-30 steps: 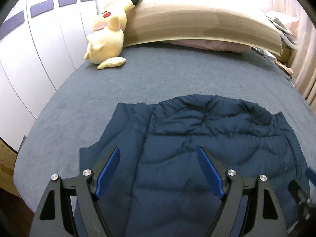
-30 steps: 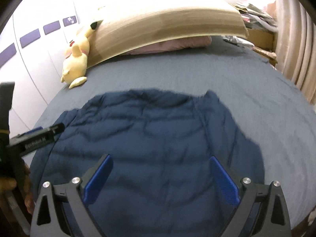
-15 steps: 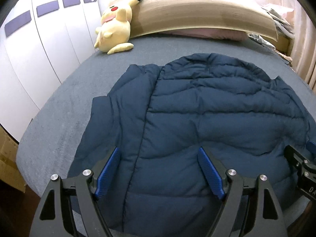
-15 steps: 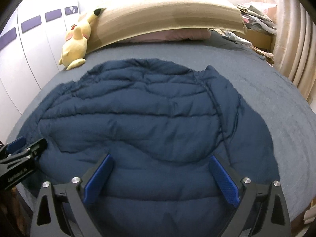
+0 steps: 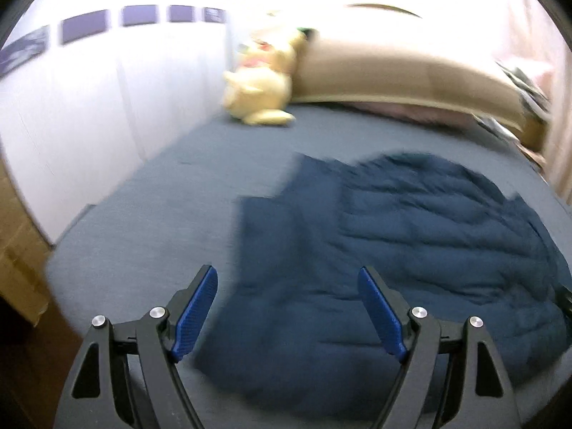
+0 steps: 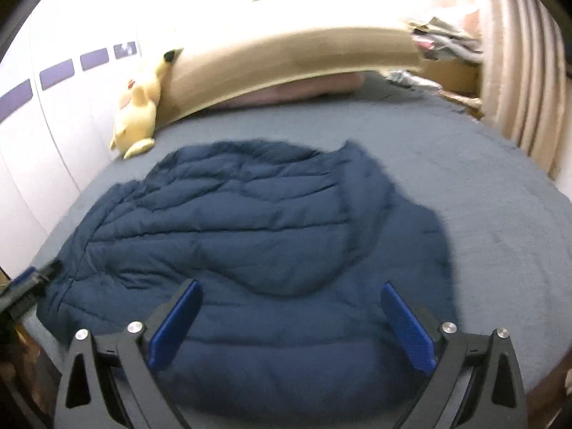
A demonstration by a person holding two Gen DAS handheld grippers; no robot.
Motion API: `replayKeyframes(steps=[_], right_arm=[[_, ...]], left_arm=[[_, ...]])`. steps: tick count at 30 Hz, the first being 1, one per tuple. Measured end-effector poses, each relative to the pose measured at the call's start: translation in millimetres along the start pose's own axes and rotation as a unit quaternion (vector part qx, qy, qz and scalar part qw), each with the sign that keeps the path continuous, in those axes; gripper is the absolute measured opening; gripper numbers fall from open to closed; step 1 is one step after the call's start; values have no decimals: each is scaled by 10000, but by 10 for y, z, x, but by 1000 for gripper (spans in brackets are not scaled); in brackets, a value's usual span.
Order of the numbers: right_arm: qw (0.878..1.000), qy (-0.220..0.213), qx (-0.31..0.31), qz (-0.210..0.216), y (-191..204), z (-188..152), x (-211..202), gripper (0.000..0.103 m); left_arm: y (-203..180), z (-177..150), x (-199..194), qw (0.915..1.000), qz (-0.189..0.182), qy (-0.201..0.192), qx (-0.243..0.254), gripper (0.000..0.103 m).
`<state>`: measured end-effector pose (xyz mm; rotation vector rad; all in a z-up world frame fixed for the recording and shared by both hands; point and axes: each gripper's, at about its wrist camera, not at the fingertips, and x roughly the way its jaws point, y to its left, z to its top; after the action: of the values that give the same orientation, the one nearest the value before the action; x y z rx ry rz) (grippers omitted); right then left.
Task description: Fold large clothes
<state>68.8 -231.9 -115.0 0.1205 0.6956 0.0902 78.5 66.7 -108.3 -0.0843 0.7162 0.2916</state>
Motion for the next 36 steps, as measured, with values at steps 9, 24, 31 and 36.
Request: replayKeyframes(steps=[9, 24, 31, 36], right_arm=[[9959, 681, 563, -209, -585, -444, 341, 103], [9890, 219, 1008, 1060, -584, 591, 184, 103], [9701, 1031, 1591, 1515, -627, 840, 1097, 103], [9647, 1495, 1651, 1407, -680, 717, 1425, 103]], left_arm=[[356, -368, 549, 9949, 381, 888, -285, 80], [332, 497, 459, 9964, -250, 437, -684, 80], [-35, 642, 1194, 9903, -288, 1296, -418, 80], [27, 466, 1510, 9808, -489, 1782, -628, 82]])
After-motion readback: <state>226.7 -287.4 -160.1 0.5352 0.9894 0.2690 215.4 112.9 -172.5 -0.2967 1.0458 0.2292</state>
